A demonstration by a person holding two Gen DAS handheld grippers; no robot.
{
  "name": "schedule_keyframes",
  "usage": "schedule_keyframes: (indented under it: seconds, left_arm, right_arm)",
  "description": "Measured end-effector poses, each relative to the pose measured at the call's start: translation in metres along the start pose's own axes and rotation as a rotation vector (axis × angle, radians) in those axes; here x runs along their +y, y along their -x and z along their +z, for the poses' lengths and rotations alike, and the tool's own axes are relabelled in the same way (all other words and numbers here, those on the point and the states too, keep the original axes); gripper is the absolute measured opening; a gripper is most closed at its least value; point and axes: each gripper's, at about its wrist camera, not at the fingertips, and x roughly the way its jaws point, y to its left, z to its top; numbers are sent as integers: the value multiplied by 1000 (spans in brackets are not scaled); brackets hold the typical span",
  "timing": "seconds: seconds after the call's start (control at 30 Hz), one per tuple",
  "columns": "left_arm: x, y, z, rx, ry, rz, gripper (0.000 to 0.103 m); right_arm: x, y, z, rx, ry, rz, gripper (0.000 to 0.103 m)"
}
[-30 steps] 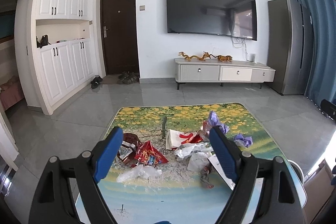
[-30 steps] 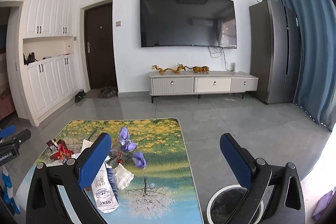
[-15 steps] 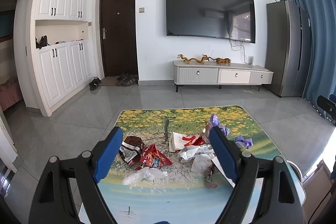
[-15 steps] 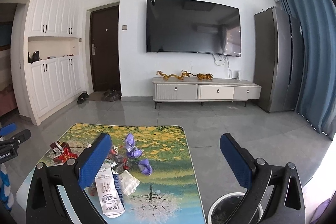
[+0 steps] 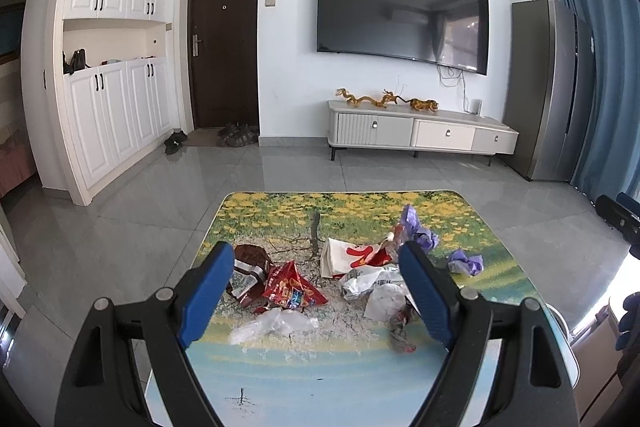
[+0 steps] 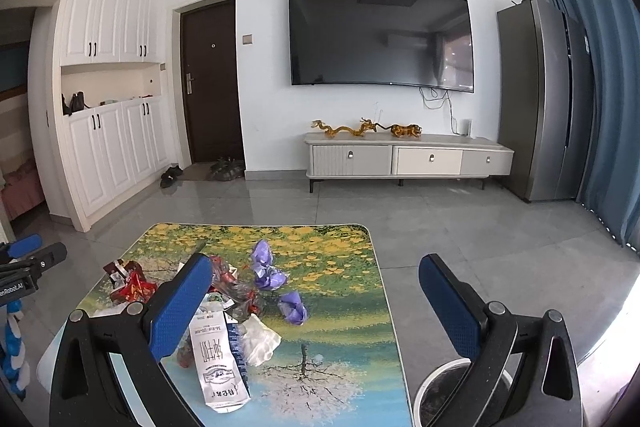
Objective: Collect trash
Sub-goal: 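Move both tools toward the trash on the table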
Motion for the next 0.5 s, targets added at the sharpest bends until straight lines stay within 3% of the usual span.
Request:
schedule_keyframes:
  seconds: [0.37, 0.5]
  left_arm:
    - [13, -18, -5, 28, 25, -11, 84]
    - [23, -28, -13, 53, 41, -19, 84]
  right_arm:
    - [17, -15, -9, 20, -16, 72, 103]
    - [24, -31, -18, 79, -19, 144, 103]
